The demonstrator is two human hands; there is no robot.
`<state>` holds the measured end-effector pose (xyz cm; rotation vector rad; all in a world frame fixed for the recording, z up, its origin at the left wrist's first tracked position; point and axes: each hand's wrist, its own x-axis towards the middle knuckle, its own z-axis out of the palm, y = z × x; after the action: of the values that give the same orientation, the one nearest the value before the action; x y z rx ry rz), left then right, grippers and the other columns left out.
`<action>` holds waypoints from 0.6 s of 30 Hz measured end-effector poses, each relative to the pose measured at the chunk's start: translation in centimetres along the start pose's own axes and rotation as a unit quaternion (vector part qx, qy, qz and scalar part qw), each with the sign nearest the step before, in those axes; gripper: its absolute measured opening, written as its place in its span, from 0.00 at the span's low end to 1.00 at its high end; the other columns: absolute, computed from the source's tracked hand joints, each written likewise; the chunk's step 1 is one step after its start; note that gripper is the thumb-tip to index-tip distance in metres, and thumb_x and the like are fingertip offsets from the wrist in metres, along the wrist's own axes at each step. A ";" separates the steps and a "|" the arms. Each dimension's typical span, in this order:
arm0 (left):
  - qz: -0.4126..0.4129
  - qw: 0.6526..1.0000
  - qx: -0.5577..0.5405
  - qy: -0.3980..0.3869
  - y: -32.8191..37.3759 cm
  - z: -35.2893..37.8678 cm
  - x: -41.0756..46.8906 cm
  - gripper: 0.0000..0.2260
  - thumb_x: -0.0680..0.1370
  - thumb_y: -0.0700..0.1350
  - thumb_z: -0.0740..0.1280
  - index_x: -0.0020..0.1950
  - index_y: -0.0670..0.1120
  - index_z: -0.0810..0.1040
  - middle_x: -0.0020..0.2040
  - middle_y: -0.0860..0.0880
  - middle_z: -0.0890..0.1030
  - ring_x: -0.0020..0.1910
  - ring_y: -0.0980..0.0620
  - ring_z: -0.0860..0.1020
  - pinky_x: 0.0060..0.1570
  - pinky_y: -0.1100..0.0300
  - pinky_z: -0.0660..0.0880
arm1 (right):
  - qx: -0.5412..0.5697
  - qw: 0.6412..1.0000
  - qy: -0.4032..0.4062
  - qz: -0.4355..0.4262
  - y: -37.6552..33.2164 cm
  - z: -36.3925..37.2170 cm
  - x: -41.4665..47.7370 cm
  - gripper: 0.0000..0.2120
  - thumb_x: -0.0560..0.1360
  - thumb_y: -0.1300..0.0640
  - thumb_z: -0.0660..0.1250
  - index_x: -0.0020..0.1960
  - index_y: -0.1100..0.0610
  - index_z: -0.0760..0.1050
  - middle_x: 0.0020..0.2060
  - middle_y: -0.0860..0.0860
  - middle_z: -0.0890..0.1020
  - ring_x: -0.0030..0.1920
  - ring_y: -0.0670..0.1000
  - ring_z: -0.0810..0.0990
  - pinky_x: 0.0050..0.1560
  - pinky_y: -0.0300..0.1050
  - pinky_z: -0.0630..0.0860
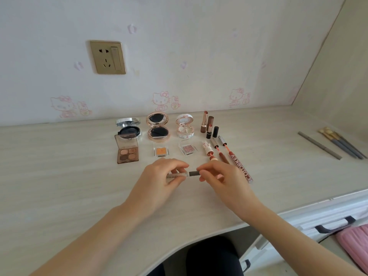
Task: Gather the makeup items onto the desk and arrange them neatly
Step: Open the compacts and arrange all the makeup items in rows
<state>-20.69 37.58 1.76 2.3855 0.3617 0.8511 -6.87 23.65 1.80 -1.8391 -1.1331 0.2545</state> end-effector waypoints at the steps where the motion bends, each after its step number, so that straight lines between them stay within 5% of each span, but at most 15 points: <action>1: 0.013 1.000 0.007 0.000 -0.1 0.0 -0.1 0.13 0.72 0.39 0.74 0.55 0.50 0.81 0.46 0.59 0.81 0.47 0.62 0.78 0.49 0.73 0.70 | -0.010 1.000 -0.003 -0.006 0.1 0.0 -0.1 0.05 0.76 0.56 0.68 0.47 0.46 0.79 0.37 0.40 0.82 0.42 0.39 0.78 0.40 0.28 0.71; 6: 0.067 0.994 0.079 -0.020 0.1 0.2 -0.3 0.08 0.73 0.39 0.72 0.51 0.47 0.82 0.46 0.56 0.78 0.41 0.57 0.78 0.39 0.57 0.77 | -0.075 0.995 -0.007 -0.058 0.7 0.5 -0.4 0.09 0.74 0.61 0.69 0.47 0.48 0.76 0.40 0.43 0.79 0.43 0.39 0.76 0.41 0.26 0.68; 11: 0.120 0.978 0.170 -0.030 0.4 0.3 -0.6 0.04 0.73 0.41 0.72 0.47 0.46 0.82 0.43 0.52 0.80 0.42 0.52 0.79 0.31 0.55 0.77 | -0.131 0.986 -0.002 -0.108 0.8 0.7 -0.9 0.08 0.76 0.61 0.68 0.54 0.55 0.78 0.41 0.41 0.76 0.39 0.34 0.73 0.48 0.22 0.66; 15: 0.159 0.955 0.250 -0.026 0.5 0.3 -0.7 0.13 0.78 0.49 0.60 0.45 0.46 0.82 0.36 0.51 0.78 0.35 0.51 0.79 0.24 0.56 0.74 | -0.198 0.966 -0.009 -0.165 0.6 1.0 -1.0 0.10 0.78 0.61 0.64 0.56 0.60 0.80 0.43 0.52 0.80 0.46 0.50 0.78 0.66 0.37 0.63; 18: 0.171 0.945 0.277 -0.024 0.3 0.4 -0.9 0.16 0.79 0.51 0.57 0.45 0.48 0.83 0.33 0.51 0.76 0.30 0.52 0.77 0.20 0.57 0.71 | -0.232 0.954 0.001 -0.192 0.6 1.2 -1.1 0.08 0.77 0.63 0.65 0.53 0.63 0.81 0.40 0.54 0.80 0.42 0.56 0.79 0.58 0.53 0.74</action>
<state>-21.07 36.78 1.22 3.0519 0.1810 0.9324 -7.78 23.44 0.38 -1.9575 -1.6205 -0.2609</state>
